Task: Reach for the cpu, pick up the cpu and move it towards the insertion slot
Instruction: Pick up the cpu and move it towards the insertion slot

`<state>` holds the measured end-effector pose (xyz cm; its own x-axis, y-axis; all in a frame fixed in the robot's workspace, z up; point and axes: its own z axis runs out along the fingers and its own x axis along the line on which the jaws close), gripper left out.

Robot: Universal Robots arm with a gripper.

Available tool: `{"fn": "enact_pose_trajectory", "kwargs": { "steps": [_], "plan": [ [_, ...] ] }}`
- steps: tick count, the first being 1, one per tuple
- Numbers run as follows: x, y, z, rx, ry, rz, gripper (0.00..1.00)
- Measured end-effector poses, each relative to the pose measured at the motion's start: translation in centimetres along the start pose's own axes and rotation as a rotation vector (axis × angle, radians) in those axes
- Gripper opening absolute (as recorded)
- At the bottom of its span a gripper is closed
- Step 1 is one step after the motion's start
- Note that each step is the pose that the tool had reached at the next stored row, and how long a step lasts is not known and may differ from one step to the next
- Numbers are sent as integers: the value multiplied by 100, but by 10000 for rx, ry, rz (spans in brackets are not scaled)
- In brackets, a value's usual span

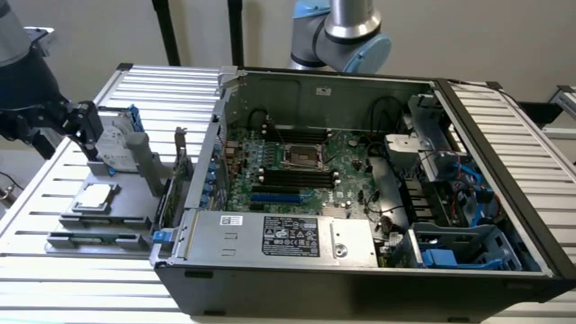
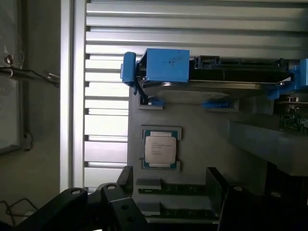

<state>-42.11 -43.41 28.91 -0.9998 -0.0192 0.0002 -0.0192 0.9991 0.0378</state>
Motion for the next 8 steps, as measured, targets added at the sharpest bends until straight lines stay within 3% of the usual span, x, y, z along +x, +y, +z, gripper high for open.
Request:
{"fn": "enact_pose_trajectory", "kwargs": {
  "steps": [8],
  "plan": [
    [1, -58, 144, 0, 0, 1, 71]
  ]
}}
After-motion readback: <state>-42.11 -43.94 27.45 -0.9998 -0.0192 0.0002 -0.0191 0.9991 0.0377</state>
